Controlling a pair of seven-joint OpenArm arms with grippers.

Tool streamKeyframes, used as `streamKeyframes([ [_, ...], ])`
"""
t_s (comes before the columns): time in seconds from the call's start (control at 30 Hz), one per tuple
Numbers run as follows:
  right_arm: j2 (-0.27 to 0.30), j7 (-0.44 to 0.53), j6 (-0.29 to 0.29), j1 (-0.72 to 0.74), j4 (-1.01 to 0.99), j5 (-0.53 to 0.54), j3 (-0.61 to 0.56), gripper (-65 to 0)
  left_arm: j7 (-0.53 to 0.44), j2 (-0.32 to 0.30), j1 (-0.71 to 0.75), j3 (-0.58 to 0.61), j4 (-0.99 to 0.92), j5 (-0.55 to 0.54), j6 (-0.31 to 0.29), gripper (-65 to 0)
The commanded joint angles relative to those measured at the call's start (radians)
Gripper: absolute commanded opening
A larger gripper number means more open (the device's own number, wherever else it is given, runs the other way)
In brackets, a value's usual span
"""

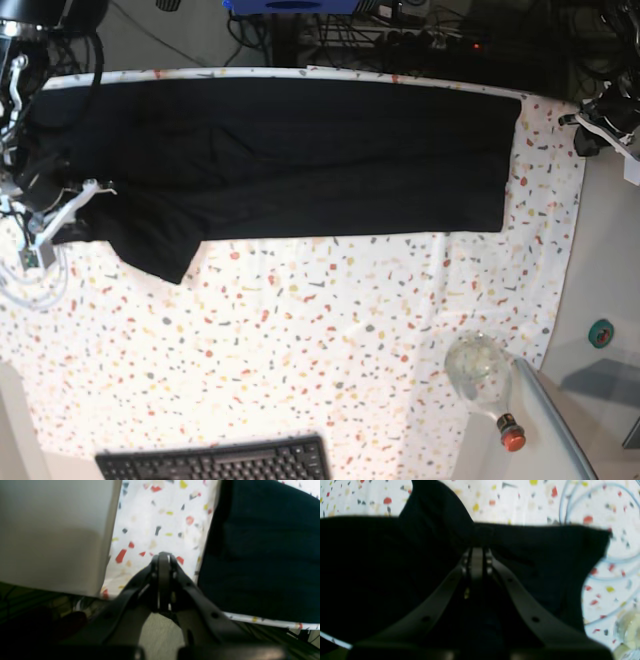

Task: Layout the t-shirt on the table in an organized manner, then fold the t-shirt properly
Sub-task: 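Grasp the hanging sleeve with the right gripper and tuck it in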

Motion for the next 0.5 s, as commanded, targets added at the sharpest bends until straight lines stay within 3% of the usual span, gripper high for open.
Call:
streamKeyframes([
  [0.0, -0.003, 0.021, 0.005, -0.012, 0.037, 0.015, 0.004, -65.0, -0.015, -0.019, 0.005, -0.008, 0.014, -0.009, -0.005, -65.0],
  [0.47, -0.098, 0.027, 0.012, -0.186, 0.13, 0.017, -0.002, -65.0, -0.015, -0.034, 0.003, -0.005, 0.014, -0.009, -0.008, -65.0],
])
